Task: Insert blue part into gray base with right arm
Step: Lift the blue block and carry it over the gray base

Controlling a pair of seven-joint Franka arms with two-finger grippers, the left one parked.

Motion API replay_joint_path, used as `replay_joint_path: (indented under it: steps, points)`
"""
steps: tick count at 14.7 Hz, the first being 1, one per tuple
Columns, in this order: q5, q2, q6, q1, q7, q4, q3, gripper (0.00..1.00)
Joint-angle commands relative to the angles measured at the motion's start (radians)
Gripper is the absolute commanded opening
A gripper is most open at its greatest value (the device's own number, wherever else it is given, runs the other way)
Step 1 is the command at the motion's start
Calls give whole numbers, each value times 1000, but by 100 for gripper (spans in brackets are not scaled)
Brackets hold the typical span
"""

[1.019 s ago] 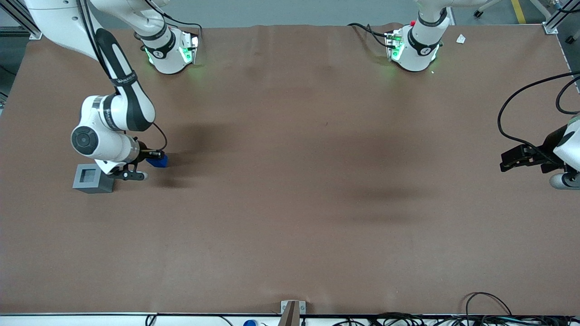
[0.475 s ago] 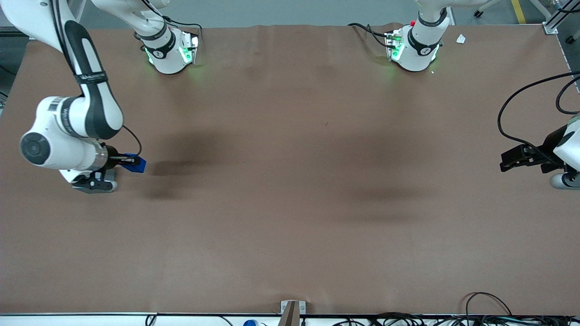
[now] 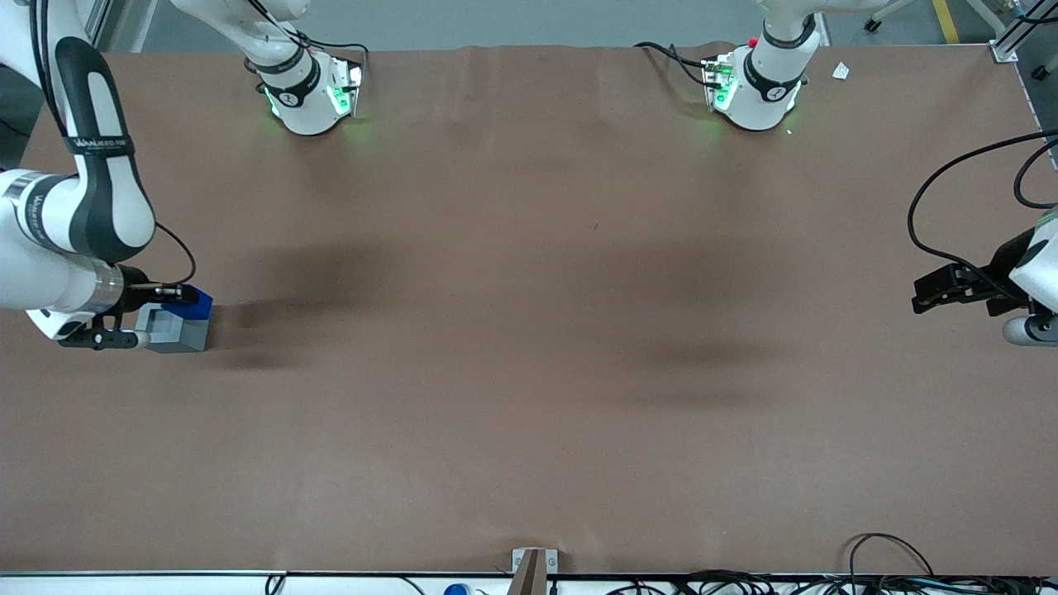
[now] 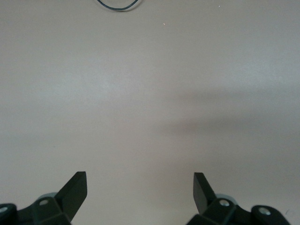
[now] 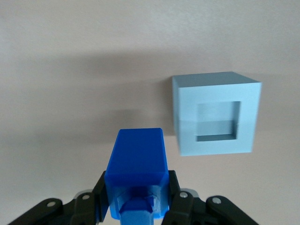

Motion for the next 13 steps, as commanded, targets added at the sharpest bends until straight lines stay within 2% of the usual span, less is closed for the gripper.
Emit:
replay_joint_path:
  steps: [1,8,13]
  points:
    - [-32,14,-13,-46,-58,28,15,5]
    - [-43,30,-12,-98,-185,41,13,6]
    - [-54,66,-7,-127,-185,55,15,5]
